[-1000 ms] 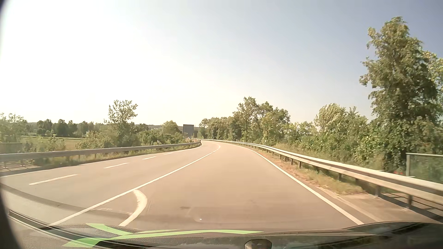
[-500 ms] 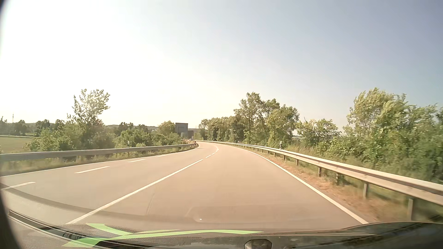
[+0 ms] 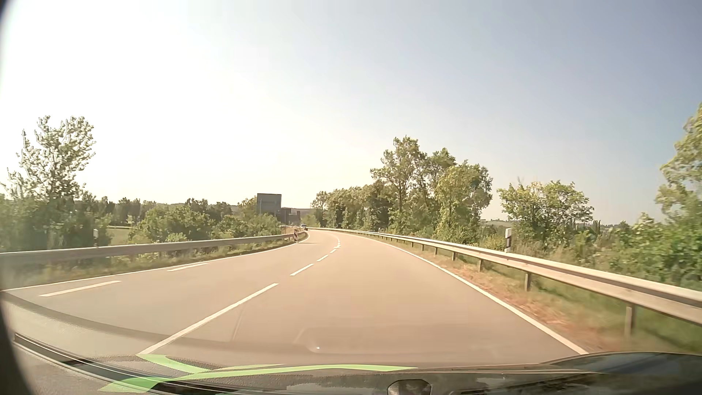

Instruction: Follow the waypoints while adhering to traffic rules and regulations

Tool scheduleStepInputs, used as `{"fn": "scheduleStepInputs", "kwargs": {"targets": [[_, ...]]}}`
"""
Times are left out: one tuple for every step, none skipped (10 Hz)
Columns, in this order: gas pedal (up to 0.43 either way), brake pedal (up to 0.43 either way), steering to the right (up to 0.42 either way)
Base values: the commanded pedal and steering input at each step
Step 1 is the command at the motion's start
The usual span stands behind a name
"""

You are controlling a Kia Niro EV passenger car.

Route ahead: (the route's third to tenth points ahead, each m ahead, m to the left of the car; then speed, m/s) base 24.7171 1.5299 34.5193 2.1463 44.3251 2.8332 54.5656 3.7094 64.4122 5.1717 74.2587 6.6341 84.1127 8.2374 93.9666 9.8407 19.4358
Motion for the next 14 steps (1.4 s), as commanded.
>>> {"fn": "scheduleStepInputs", "kwargs": {"targets": [[0.398,0.000,-0.003],[0.398,0.000,-0.003],[0.390,0.000,-0.004],[0.370,0.000,-0.008],[0.350,0.000,-0.013],[0.339,0.000,-0.014],[0.331,0.000,-0.014],[0.299,0.000,-0.014],[0.268,0.000,-0.014],[0.268,0.000,-0.014],[0.268,0.000,-0.013],[0.268,0.000,-0.013],[0.240,0.000,-0.013],[0.228,0.000,-0.013]]}}
